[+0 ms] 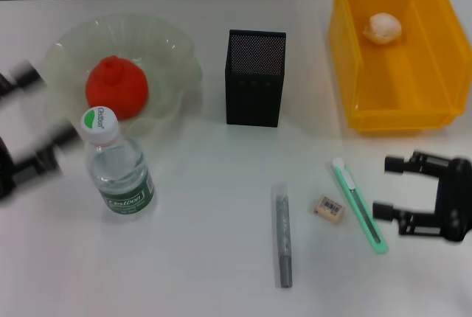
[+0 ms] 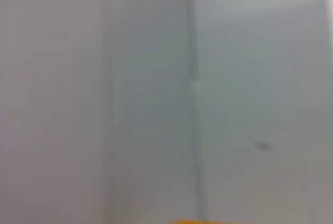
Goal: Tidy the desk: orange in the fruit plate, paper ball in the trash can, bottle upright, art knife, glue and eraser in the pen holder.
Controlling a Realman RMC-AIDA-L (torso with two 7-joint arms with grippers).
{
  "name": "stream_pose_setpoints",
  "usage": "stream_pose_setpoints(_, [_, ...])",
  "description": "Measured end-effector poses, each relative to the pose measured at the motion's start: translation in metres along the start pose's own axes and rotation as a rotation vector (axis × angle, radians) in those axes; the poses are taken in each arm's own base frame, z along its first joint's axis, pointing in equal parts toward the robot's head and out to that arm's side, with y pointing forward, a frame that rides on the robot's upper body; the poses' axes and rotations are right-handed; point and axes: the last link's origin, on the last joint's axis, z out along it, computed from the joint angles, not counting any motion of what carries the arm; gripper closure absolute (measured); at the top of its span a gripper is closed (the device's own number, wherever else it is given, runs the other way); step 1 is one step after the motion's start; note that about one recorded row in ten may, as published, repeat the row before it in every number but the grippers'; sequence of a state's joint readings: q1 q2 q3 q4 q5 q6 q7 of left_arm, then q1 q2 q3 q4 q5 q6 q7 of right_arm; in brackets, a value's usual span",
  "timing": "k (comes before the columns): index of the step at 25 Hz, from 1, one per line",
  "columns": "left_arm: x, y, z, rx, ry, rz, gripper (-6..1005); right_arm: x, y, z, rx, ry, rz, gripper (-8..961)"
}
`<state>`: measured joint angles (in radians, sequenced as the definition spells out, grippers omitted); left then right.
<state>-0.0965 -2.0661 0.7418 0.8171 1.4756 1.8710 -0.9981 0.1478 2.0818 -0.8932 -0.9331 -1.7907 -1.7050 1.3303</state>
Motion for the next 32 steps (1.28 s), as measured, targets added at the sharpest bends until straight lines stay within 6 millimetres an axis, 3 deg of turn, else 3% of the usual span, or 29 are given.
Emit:
stream_pose_setpoints(6, [-0.035,0.039,0.008,-0.198,-0.101,-0.003,202,-0.053,-0.01,-0.002,0.025,0.193,0.094,142])
stream_pose_setpoints(9, [-0.054,0.057,0.015,-0.287,-0.152,-0.02,202,-0.086,-0.015,0.022,0.09,0.461,0.158,142])
stream_pose_setpoints(12, [-0.062,0.06,0.021,-0.306,-0.167,-0.034,202,-0.099,-0.019,0.034,0.161,0.566,0.199,142])
stream_pose_setpoints(14, [-0.07,0.061,0.029,-0.315,-0.181,-0.062,202,-0.111,-0.019,0.058,0.214,0.687,0.225,142])
stream_pose_setpoints(19, [-0.077,0.057,0.035,-0.306,-0.213,-0.063,202,-0.114,-0.021,0.082,0.342,0.836,0.218,149])
stream_pose_setpoints(32, [-0.079,0.055,0.043,-0.321,-0.232,-0.05,202,-0.104,-0.032,0.11,0.392,0.823,0.301,181])
